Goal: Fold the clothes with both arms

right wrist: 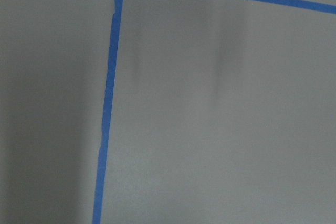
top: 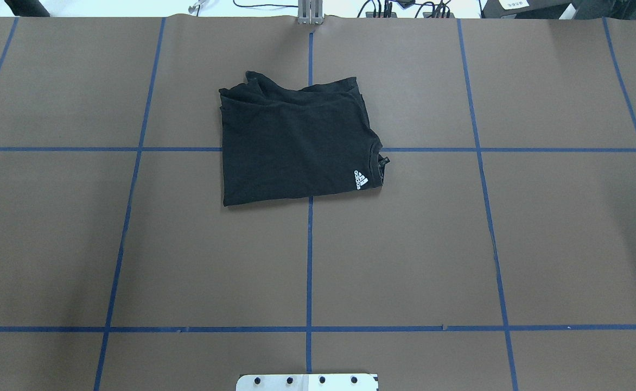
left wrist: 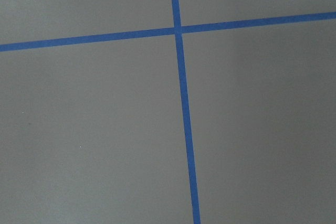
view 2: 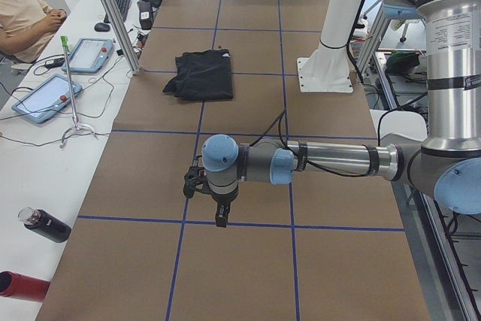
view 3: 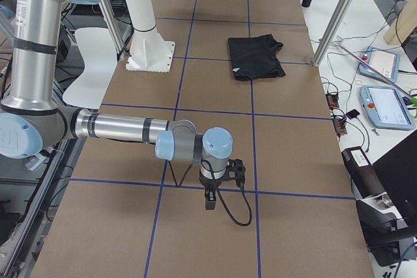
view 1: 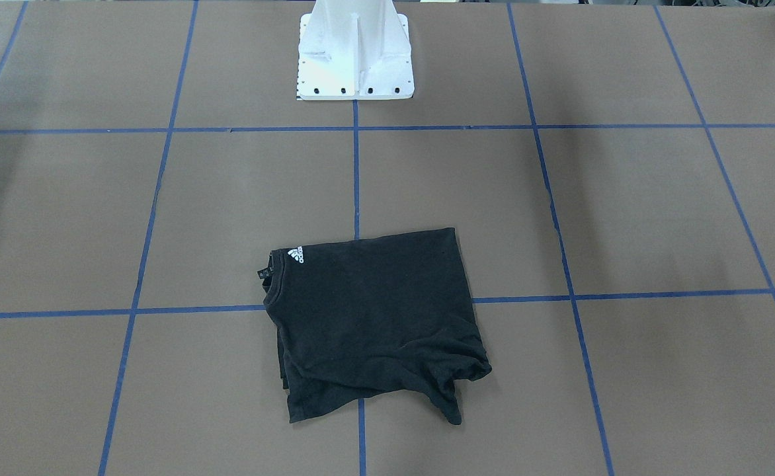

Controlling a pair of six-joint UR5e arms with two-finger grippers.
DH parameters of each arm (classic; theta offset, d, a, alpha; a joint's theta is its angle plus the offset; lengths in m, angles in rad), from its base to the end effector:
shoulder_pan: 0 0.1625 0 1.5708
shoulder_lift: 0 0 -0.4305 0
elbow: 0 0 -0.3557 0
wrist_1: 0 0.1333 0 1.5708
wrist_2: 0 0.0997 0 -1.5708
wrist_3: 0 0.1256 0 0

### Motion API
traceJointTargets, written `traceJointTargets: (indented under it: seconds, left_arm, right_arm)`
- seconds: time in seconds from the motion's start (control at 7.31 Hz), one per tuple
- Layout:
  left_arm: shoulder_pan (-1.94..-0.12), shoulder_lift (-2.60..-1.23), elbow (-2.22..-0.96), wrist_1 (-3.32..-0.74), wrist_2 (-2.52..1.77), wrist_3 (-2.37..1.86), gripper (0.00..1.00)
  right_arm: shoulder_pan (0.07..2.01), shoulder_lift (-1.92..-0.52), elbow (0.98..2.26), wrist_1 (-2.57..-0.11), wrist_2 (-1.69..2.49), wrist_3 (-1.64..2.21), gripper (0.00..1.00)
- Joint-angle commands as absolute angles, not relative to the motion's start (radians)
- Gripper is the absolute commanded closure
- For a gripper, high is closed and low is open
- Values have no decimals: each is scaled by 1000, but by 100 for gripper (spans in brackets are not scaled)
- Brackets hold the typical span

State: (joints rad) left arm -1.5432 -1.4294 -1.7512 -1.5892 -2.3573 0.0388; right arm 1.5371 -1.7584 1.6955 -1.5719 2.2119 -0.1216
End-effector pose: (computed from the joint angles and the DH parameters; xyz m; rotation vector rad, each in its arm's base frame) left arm -0.0334 -0.4005 0.6577 0.0588 0.7862 0.0855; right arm 0.0458 -0.3695 0.7146 -0.0336 -0.6434 -0.1294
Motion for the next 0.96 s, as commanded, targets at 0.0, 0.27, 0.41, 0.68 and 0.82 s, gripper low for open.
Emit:
traceJointTargets:
  seconds: [0.0, 0.27, 0.41, 0.68, 0.82]
  left_arm:
    - [-1543, -1433, -1752, -1597, -2355, 37, 0]
    - [-1543, -1428, -1747, -1655, -2335, 38, 0]
    - [-1543, -1425, -1740, -1670, -2301, 37, 0]
    - [-1543, -1419, -1736, -1671, -2296, 37, 0]
    - [-1543, -1417, -1735, -1671, -2296, 37, 0]
  right_arm:
    - [1537, -1758, 1697, -1571, 2212, -123, 0]
    - [1537, -1758, 1697, -1571, 2212, -123, 0]
    - [1537, -1758, 1697, -1571, 2214, -123, 0]
    - [1537, -1758, 1697, -1571, 2215, -123, 0]
    - [1537, -1758, 1698, -1571, 2215, -123, 0]
